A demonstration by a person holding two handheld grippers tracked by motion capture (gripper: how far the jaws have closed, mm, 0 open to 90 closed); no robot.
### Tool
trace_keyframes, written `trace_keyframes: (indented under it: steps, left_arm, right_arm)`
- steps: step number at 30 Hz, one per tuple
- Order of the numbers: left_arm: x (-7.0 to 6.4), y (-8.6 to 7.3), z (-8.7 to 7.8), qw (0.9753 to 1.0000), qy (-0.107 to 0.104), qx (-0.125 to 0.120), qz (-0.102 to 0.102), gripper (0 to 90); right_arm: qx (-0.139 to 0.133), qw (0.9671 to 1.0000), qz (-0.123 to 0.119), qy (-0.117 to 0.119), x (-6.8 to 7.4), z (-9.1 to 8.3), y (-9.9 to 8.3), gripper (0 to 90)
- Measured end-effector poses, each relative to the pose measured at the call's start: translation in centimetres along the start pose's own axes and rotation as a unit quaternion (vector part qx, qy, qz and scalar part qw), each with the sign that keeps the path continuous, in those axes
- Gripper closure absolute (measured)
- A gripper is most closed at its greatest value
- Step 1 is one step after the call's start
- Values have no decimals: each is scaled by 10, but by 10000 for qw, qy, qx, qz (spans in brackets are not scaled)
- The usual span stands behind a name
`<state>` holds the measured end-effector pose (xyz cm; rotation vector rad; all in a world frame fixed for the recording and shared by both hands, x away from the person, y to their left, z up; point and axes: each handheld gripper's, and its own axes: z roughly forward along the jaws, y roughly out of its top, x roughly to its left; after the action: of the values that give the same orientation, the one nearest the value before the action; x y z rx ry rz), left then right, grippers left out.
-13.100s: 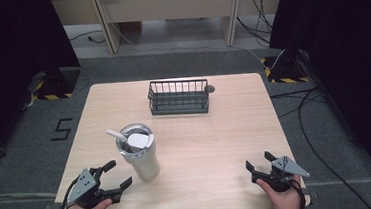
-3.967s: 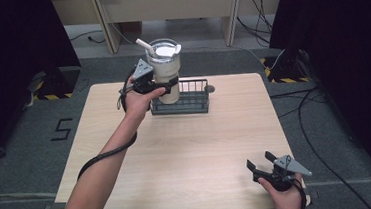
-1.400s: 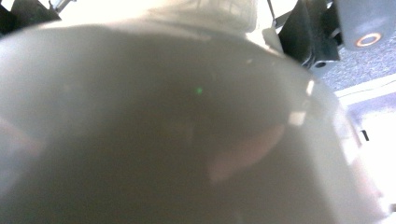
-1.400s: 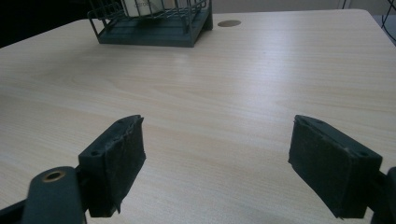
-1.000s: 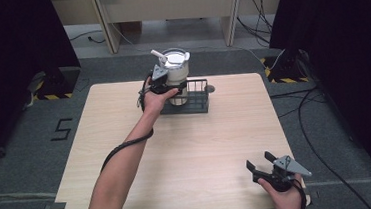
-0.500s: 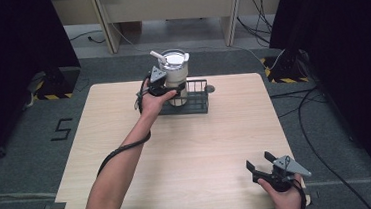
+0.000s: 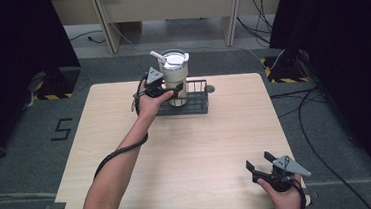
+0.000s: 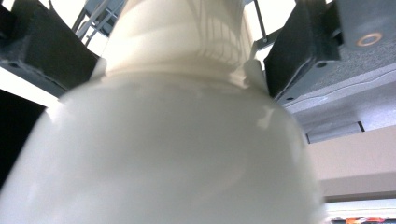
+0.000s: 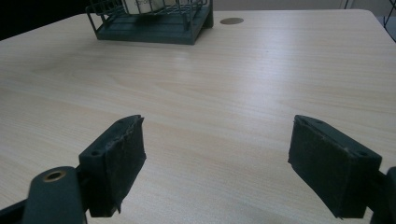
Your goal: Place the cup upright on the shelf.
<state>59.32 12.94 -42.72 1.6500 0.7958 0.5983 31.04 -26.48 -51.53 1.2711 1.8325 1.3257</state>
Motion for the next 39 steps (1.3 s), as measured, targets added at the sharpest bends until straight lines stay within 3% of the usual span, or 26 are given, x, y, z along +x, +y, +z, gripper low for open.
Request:
trace_keyframes:
  steps: [16, 26, 39]
  left_arm:
    - [6, -6, -36, 10000, -10, -39, -43, 143]
    - [7, -11, -62, 10000, 9, 44, 89, 143]
    - [7, -21, -90, 9999, 32, 55, 119, 143]
  right_arm:
    - [12, 10000, -9, -18, 1, 0, 0, 189]
    - [12, 10000, -34, -34, 1, 1, 0, 190]
    - [25, 10000, -41, -56, 2, 1, 0, 190]
